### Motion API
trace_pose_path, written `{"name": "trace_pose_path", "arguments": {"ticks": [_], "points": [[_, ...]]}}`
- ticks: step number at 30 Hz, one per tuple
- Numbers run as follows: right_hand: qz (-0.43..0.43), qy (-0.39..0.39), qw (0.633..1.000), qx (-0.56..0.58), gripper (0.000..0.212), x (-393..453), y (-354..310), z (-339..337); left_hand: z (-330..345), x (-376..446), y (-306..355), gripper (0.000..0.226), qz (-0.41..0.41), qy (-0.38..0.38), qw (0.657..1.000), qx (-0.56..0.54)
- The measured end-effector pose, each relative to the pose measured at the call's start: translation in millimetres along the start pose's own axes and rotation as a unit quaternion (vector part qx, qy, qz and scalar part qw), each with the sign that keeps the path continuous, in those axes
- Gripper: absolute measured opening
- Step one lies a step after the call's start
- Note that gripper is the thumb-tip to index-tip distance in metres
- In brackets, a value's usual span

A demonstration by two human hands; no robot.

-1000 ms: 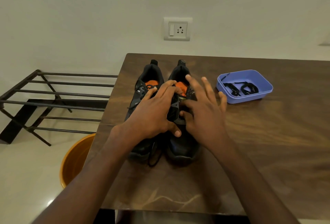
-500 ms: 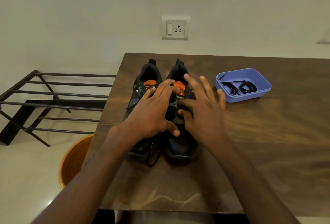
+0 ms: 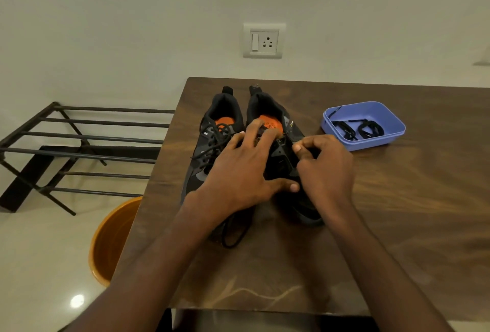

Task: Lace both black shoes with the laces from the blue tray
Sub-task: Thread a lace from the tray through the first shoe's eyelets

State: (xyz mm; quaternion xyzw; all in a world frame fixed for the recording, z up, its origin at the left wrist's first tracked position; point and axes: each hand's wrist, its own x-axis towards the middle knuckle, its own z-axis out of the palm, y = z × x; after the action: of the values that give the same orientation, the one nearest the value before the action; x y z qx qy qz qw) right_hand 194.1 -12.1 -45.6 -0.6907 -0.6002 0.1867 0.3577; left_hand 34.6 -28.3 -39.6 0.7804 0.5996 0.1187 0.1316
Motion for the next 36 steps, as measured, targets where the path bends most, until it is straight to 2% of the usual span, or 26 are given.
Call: {"name": "trace_pose_path", "arguments": {"ticks": [5, 9, 11, 14, 15, 19, 21, 22, 24, 26, 28, 30, 33, 36], "points": [[0.074, -0.038, 0.996, 0.027, 0.022, 6, 3, -6, 4, 2, 2, 0.091, 0.006, 0.010, 1.000, -0.008], [0.098, -0.076, 0.990, 0.064, 0.014, 6, 2, -4, -2, 2, -10, 0.083, 0.013, 0.008, 0.999, -0.029], [0.095, -0.060, 0.991, 0.067, 0.019, 9, 4, -3, -4, 2, -13, 0.082, 0.007, 0.007, 0.999, -0.035], [0.161, -0.033, 0.974, 0.158, 0.017, 22, 16, -13, -7, 1, -17, 0.078, -0.002, -0.008, 0.999, -0.050], [0.174, -0.027, 0.972, 0.155, 0.016, 26, 21, -17, -8, 1, -17, 0.076, 0.003, -0.010, 0.999, -0.049], [0.103, -0.071, 0.992, -0.007, 0.034, 28, 27, -33, -7, -1, -10, 0.054, 0.029, -0.016, 0.999, -0.016], [0.042, -0.112, 0.993, -0.011, 0.036, 27, 22, -36, -7, 0, -8, 0.050, 0.038, -0.018, 0.999, 0.007], [0.013, -0.136, 0.991, 0.003, 0.029, 26, 19, -37, -7, -1, -8, 0.050, 0.039, -0.016, 0.999, 0.009], [-0.019, -0.213, 0.976, 0.032, 0.007, 22, 12, -37, -5, -1, -8, 0.056, 0.034, -0.006, 0.999, -0.003], [-0.039, -0.266, 0.963, 0.011, 0.015, 18, 10, -34, -1, -2, -5, 0.073, 0.024, 0.006, 1.000, -0.006], [-0.038, -0.270, 0.962, -0.003, 0.021, 17, 8, -33, 3, -1, -1, 0.098, 0.011, 0.014, 1.000, 0.006], [-0.031, -0.278, 0.960, -0.006, 0.018, 17, 8, -33, 4, 1, 0, 0.114, -0.001, 0.020, 1.000, 0.020], [-0.032, -0.288, 0.955, -0.056, 0.009, 19, 5, -35, 4, 2, -4, 0.119, -0.008, 0.030, 0.999, 0.021], [-0.023, -0.276, 0.957, -0.083, 0.013, 18, 3, -34, 4, 3, -5, 0.120, -0.007, 0.029, 0.999, 0.024]]}}
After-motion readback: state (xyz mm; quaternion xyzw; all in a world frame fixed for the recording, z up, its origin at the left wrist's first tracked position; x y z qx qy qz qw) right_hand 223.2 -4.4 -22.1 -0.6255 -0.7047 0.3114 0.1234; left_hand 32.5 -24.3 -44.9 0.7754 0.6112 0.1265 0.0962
